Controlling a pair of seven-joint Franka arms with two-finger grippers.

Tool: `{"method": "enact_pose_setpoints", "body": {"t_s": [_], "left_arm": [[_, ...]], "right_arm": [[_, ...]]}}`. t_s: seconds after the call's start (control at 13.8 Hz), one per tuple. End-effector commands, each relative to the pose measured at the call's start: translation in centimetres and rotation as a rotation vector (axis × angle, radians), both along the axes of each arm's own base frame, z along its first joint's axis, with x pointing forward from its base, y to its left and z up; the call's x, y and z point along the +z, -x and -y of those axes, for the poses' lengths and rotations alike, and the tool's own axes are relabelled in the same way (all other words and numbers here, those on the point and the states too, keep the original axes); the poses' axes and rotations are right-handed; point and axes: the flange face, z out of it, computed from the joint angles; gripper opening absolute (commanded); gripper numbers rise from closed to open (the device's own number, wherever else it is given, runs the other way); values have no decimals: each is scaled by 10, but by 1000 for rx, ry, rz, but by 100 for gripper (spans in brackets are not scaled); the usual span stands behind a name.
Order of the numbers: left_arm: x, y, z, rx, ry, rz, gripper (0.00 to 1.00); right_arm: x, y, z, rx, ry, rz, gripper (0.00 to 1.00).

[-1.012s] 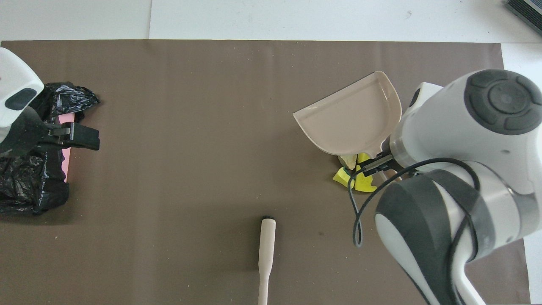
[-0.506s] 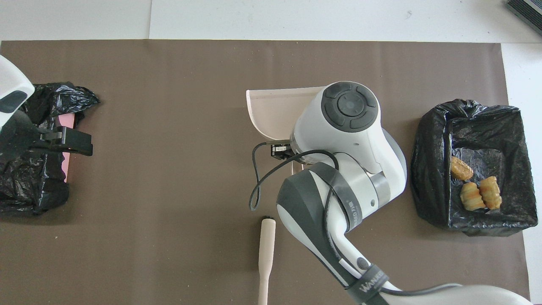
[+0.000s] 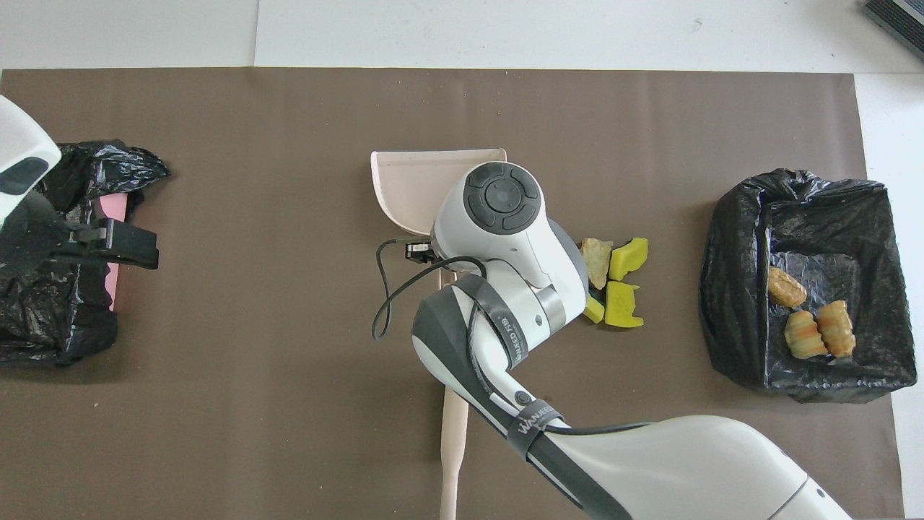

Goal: Sweep and dump trash in bin
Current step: 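Carry the dustpan back to the table center with the right gripper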

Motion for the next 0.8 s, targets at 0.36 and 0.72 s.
{"method": "enact_pose_setpoints", "body": {"t_s": [0.36,0.72], "left_arm": [[7,2,-4,2,12,6,100],[8,0,-18,23,10,10,100]], "right_arm": [[-16,5,3,-35,-19,-29,4],[-22,7,8,-41,-32,-53,90]]}}
